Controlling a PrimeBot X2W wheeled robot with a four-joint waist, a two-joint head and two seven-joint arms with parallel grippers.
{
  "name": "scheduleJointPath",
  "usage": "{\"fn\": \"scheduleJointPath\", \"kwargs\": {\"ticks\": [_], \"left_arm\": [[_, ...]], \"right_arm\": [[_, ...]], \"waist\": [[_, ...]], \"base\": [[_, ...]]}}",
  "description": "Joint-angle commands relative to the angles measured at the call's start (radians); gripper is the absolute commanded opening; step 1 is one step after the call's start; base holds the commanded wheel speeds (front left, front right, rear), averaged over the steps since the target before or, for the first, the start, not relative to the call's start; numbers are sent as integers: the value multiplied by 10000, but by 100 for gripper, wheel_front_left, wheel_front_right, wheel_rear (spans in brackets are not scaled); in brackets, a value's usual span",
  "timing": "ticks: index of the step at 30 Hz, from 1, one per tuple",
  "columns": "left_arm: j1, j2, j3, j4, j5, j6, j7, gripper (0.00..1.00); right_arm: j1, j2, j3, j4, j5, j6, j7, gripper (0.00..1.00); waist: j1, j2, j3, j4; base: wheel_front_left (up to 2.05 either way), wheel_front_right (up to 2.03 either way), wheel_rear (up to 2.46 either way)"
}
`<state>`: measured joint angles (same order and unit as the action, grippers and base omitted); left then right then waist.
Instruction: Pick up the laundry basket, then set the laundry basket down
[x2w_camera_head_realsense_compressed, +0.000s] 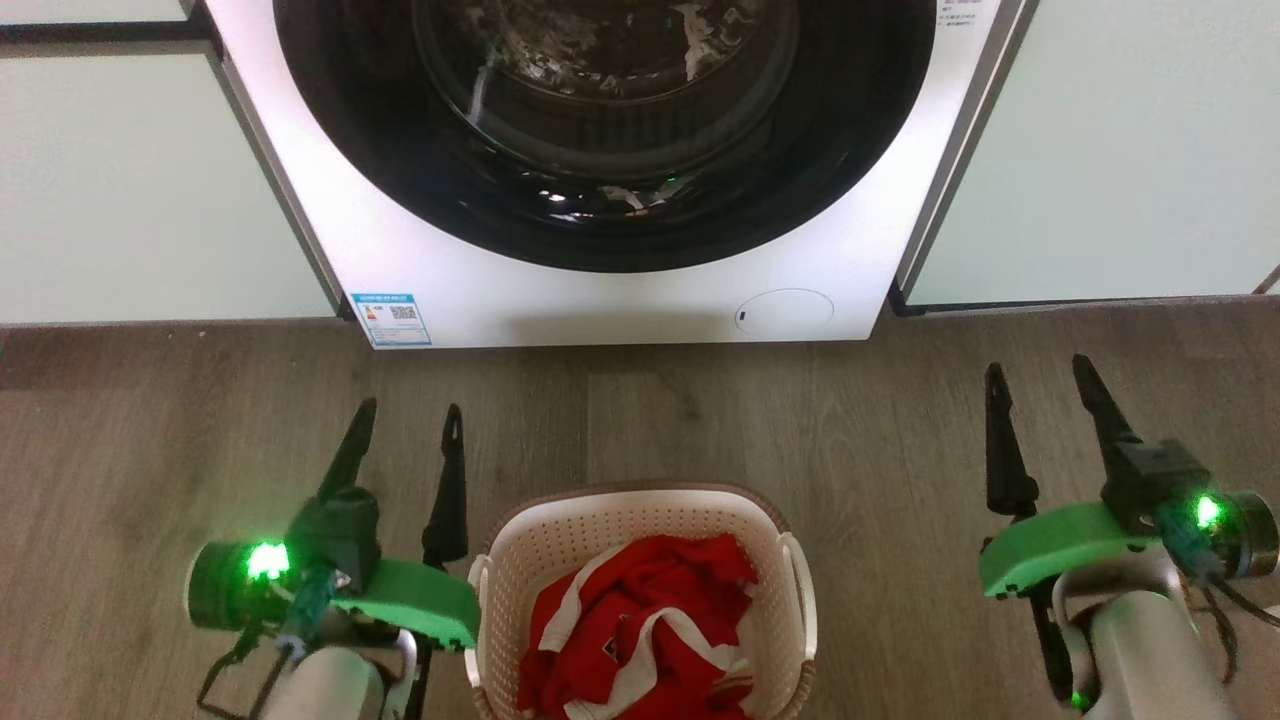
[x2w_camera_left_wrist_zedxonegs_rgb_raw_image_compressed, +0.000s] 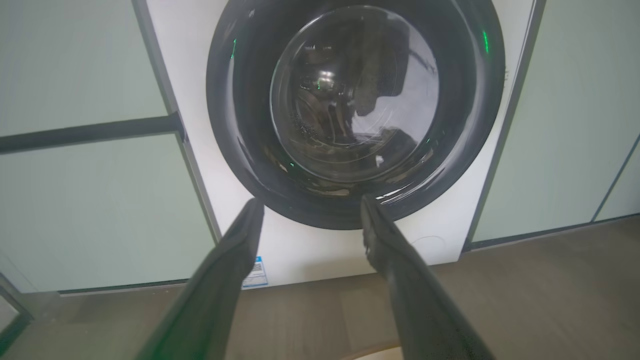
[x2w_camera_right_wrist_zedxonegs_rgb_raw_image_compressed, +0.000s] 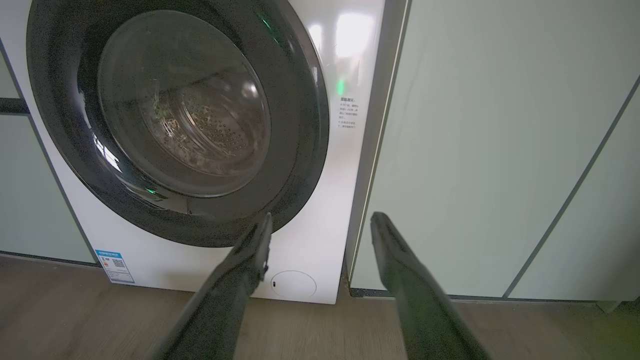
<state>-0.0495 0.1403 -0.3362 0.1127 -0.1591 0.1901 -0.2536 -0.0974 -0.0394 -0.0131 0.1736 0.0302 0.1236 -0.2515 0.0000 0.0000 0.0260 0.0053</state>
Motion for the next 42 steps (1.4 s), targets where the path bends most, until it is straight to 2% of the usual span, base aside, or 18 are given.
{"fn": "scheduleJointPath", "kwargs": {"ticks": [1, 12, 16, 22, 33, 39, 42], "left_arm": [[-365, -70, 441, -286, 29, -65, -82, 100], [-151, -764, 1610, 148, -335, -1499, -82, 100], [-142, -855, 1838, 271, -324, -1801, -82, 100], [-149, -894, 2020, 354, -325, -1889, -82, 100], [-291, -899, 1941, 619, -577, -1681, -82, 100], [-802, -899, 1899, 1806, -381, -1630, -82, 100], [-1451, -899, 1854, 3066, -181, -1723, -82, 100]], "right_arm": [[-310, -108, 177, -311, 42, 71, -103, 100], [-319, -108, 97, -187, 456, 71, -103, 100], [-348, -108, 106, -25, 618, 71, -103, 100], [-400, -108, 116, 58, 595, 71, -103, 100], [-528, -108, 156, 339, 320, 71, 92, 100], [-902, -108, 233, 771, 50, 71, 697, 100], [-1313, -108, 358, 1258, 94, 71, 1109, 100]], "waist": [[0, 0, 6, -2], [0, 0, -24, 14], [0, 0, -32, 16], [0, 0, -41, -1], [0, 0, 420, -17], [0, 0, 1254, 19], [0, 0, 2029, 90]], "base": [[0, 0, 0], [0, 0, 0], [0, 0, 0], [0, 0, 0], [0, 0, 0], [0, 0, 0], [0, 0, 0]]}}
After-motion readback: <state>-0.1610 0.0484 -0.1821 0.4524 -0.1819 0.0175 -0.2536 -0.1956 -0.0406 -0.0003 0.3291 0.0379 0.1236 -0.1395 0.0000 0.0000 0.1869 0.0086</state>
